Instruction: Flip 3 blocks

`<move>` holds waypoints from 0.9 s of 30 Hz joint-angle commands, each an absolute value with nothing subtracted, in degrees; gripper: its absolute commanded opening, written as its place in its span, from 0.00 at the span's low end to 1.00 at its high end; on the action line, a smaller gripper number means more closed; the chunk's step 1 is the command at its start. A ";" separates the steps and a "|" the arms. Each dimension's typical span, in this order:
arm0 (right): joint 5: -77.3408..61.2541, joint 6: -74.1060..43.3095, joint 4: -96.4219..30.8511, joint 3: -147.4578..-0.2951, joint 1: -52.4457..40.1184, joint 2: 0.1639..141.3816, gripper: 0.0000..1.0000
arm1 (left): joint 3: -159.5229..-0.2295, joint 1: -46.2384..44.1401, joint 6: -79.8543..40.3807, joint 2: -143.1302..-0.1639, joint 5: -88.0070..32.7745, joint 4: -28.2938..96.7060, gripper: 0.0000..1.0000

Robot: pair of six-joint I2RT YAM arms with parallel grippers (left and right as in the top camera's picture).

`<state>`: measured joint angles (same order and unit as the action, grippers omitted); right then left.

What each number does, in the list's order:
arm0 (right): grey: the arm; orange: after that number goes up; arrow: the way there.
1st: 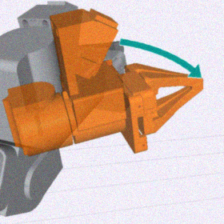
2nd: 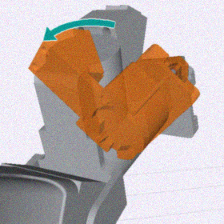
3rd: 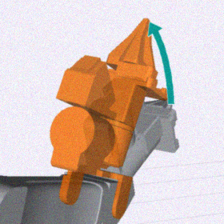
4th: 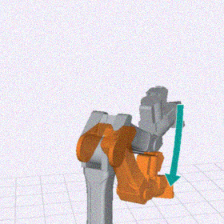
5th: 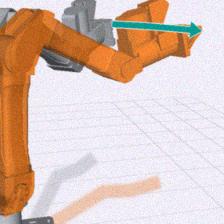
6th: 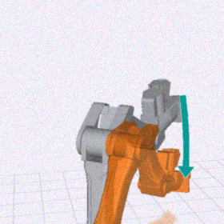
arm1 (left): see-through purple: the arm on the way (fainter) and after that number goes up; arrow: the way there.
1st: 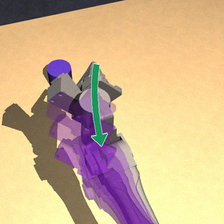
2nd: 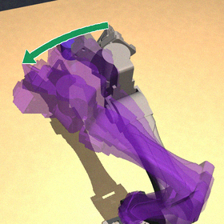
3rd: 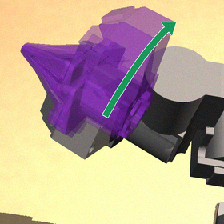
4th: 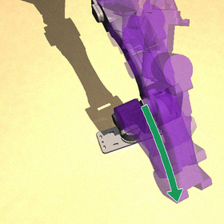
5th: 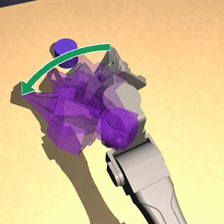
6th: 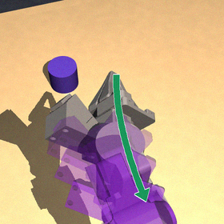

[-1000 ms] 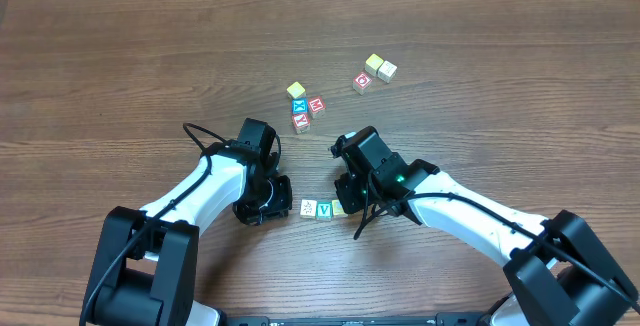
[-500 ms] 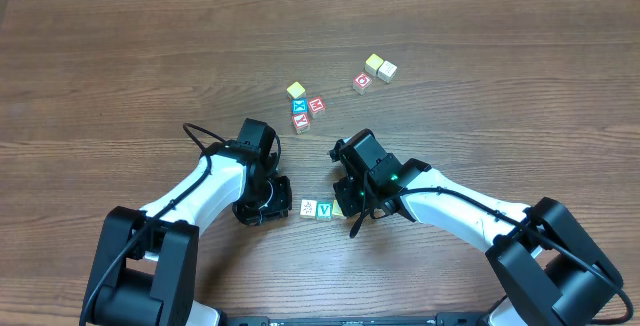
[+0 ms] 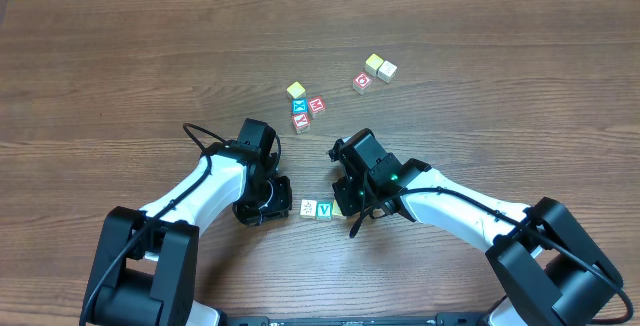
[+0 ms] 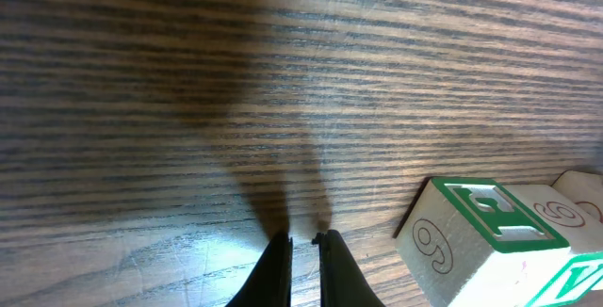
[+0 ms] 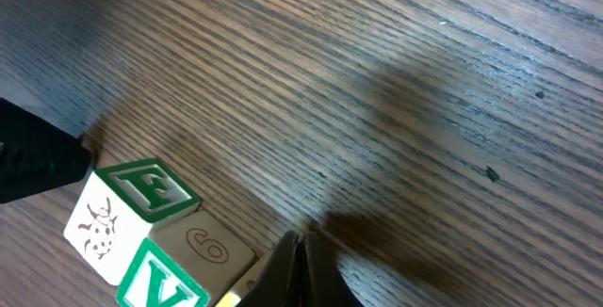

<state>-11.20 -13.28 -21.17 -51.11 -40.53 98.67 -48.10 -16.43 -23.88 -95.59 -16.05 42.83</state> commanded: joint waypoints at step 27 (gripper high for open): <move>-15.14 -11.77 -20.18 -52.51 -40.75 98.72 0.04 | -47.72 -16.64 -24.45 -96.01 -14.90 43.07 0.06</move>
